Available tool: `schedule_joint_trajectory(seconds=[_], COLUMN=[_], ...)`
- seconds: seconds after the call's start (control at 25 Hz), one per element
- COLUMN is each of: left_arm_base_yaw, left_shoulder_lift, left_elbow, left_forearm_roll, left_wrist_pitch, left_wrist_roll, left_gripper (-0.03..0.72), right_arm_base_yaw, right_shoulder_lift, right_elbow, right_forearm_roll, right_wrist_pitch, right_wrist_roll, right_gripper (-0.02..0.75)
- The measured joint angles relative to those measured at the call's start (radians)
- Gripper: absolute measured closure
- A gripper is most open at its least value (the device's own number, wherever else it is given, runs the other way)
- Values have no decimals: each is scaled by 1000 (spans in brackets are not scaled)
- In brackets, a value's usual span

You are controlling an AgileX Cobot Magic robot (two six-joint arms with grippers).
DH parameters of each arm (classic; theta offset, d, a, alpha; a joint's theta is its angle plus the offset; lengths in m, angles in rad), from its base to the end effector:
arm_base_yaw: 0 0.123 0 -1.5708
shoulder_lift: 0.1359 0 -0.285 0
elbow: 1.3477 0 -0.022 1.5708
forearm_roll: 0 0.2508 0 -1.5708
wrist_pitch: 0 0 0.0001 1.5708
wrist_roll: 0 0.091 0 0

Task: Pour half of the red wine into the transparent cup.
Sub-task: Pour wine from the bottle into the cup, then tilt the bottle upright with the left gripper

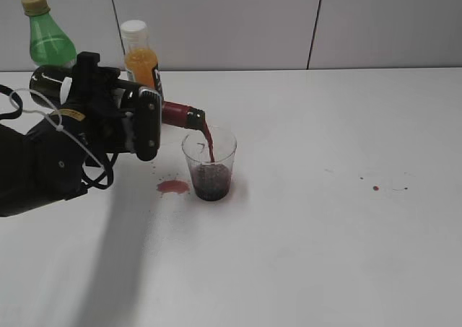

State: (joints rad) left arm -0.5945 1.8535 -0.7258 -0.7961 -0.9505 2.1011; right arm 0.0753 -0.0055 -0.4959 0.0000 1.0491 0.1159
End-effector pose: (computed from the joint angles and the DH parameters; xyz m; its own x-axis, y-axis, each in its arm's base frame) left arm 0.3056 -0.1428 0.1586 -0.0104 0.9890 0.1473 0.2174 -0.1415 0.9658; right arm -0.0047 -0.0004 0.2771 -0.4489 0.0821 -0.8898 -0.0235 0.9943 0.1036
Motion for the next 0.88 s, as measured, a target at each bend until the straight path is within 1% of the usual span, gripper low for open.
schedule_joint_trajectory(seconds=[0.8, 0.88], left_arm_base_yaw=[0, 0], left_shoulder_lift=[0, 0], left_elbow=[-1, -1], left_forearm_roll=[1, 2], left_wrist_pitch=[-21, -21], left_wrist_roll=[-2, -36], left_gripper=[154, 154], right_arm_base_yaw=[0, 0], right_shoulder_lift=[0, 0], right_elbow=[0, 0], right_forearm_roll=[0, 0], right_wrist_pitch=[0, 0], right_wrist_roll=[1, 1], right_gripper=[148, 148])
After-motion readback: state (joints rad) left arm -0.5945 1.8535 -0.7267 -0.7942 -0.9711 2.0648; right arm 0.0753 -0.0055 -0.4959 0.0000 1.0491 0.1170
